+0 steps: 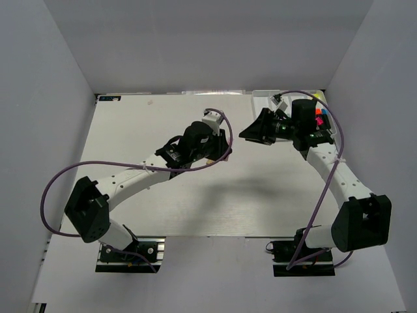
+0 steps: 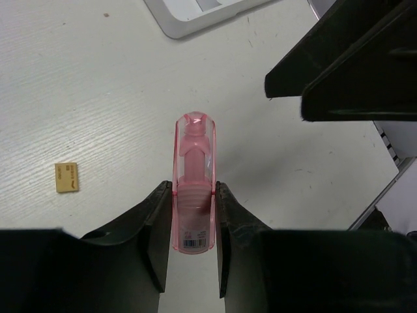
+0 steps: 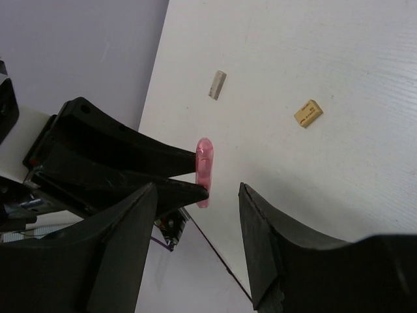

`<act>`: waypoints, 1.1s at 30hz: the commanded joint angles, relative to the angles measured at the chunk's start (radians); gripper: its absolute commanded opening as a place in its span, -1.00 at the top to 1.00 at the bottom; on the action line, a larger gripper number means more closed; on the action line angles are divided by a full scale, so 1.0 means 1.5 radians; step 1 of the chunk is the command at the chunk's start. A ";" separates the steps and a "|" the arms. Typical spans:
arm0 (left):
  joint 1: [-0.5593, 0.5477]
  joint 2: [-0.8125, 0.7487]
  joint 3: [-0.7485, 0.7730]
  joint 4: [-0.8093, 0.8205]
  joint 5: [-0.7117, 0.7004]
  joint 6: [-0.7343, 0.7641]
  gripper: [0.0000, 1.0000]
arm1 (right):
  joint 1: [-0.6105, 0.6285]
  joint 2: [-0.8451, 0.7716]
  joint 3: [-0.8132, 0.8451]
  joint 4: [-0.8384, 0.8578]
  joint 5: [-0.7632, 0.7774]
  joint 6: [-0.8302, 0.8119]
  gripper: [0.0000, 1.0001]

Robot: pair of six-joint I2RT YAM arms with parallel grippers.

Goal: Sort the stationery into containers
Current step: Pass the stationery from the left arm to the right

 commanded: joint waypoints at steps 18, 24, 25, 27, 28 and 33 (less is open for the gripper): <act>-0.007 0.018 0.065 0.042 0.047 -0.025 1.00 | 0.074 0.041 0.022 0.045 0.067 0.015 0.31; -0.007 0.016 0.067 0.034 0.043 -0.033 0.26 | 0.069 0.038 0.019 0.040 0.092 0.006 1.00; -0.001 0.012 0.066 0.030 0.041 -0.033 0.01 | 0.067 0.040 0.025 0.033 0.100 0.000 1.00; -0.001 0.001 0.066 0.009 0.026 -0.029 -0.69 | 0.050 0.042 0.042 0.011 0.123 -0.033 1.00; -0.001 -0.003 0.068 0.000 0.026 -0.021 -0.85 | 0.033 0.045 0.052 0.002 0.131 -0.050 1.00; 0.021 -0.028 0.094 -0.118 -0.013 0.060 -0.96 | -0.028 0.089 0.165 -0.081 0.229 -0.244 1.00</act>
